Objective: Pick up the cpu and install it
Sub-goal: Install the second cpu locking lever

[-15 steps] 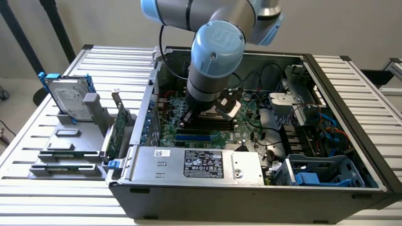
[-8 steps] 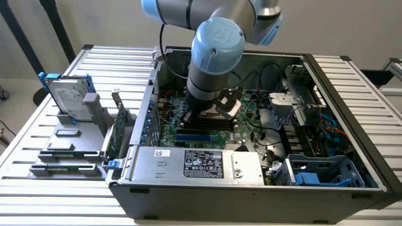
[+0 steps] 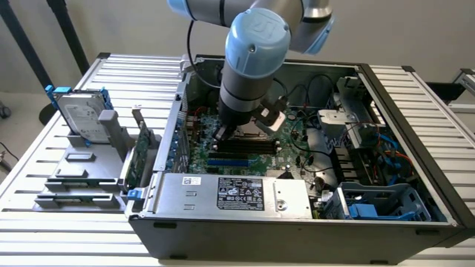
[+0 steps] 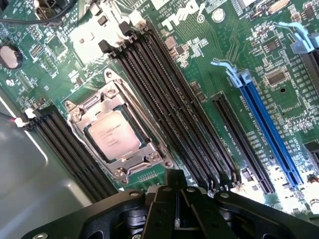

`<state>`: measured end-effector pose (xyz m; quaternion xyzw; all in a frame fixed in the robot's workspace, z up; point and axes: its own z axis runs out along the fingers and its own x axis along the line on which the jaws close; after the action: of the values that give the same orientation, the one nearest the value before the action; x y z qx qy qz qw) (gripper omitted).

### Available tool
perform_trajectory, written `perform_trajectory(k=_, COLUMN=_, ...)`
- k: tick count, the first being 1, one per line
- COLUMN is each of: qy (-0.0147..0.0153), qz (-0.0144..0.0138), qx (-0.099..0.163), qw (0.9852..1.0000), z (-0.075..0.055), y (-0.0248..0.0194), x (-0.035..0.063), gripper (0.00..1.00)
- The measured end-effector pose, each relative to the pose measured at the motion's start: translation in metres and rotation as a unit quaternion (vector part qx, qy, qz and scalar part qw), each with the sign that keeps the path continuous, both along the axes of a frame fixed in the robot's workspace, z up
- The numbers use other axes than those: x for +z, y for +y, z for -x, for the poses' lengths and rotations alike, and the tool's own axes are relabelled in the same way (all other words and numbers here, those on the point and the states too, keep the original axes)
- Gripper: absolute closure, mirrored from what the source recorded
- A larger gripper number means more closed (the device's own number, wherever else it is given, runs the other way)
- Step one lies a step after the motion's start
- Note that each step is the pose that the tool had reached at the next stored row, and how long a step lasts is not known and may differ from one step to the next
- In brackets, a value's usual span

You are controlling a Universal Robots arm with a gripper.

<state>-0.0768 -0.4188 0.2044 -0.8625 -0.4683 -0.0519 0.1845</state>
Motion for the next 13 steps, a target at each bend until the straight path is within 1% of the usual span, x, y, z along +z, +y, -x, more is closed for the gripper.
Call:
perform_trajectory(k=2, qy=0.0001, qz=0.0001, qx=0.002, qw=1.0000, z=0.002, y=0.0022, x=0.0007, gripper=0.89)
perform_trajectory(k=7, qy=0.0001, qz=0.0001, qx=0.004, qw=1.0000, z=0.007, y=0.0113, x=0.0024, gripper=0.89)
perform_trajectory(k=8, qy=0.0000, qz=0.0001, qx=0.004, qw=1.0000, z=0.007, y=0.0120, x=0.0024, gripper=0.89)
perform_trajectory(k=13, qy=0.0001, qz=0.0001, qx=0.004, qw=1.0000, z=0.007, y=0.0121, x=0.0024, gripper=0.89)
